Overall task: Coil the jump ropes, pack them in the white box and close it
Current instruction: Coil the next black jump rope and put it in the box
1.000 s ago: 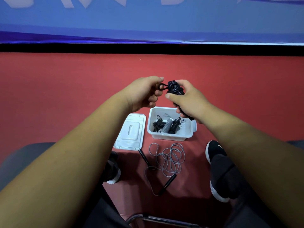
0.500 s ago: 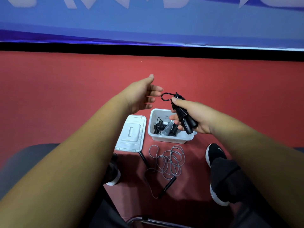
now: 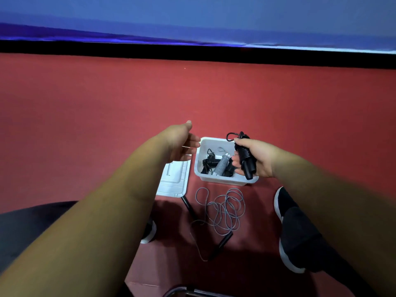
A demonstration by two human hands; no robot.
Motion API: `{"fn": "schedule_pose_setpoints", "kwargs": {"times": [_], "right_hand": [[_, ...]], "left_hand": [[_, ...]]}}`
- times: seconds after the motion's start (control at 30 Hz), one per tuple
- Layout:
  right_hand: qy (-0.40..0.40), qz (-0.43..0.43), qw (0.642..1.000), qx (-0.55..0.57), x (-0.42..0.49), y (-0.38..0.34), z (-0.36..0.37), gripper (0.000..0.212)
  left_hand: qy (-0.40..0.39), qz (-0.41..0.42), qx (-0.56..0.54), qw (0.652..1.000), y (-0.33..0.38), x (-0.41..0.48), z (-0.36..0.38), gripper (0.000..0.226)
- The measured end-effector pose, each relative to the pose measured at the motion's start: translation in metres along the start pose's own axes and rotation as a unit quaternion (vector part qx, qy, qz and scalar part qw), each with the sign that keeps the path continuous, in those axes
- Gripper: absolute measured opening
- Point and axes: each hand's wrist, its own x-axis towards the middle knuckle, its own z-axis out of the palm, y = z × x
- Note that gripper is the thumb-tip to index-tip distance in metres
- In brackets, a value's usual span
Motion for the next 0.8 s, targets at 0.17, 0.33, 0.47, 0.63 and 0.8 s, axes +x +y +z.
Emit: {"fn": "schedule_pose_setpoints", "kwargs": {"times": [0.17, 0.33, 0.47, 0.63, 0.8], "right_hand": [[0.062, 0.005, 0.998, 0.003, 0.064, 0.016, -0.010, 0.023], [0.107, 0.012, 0.994, -0.026, 0.116, 0.027, -0.024, 0.022], [0.108, 0.002, 0.993, -0.047, 0.129, 0.035, -0.033, 0.021], [0.089, 0.000, 0.994, -0.062, 0.123, 0.051, -0.036, 0.026], [0.077, 0.008, 0.995, -0.069, 0.103, 0.066, -0.030, 0.025]], "left_hand": [[0.019, -0.046, -0.004, 0.999, -0.036, 0.058, -0.003, 0.056], [0.015, -0.076, -0.007, 0.997, -0.068, 0.097, 0.003, 0.055], [0.013, -0.093, -0.012, 0.996, -0.081, 0.102, 0.013, 0.055], [0.002, -0.093, -0.015, 0.996, -0.087, 0.092, 0.024, 0.054], [0.000, -0.088, -0.015, 0.996, -0.093, 0.076, 0.032, 0.056]]}}
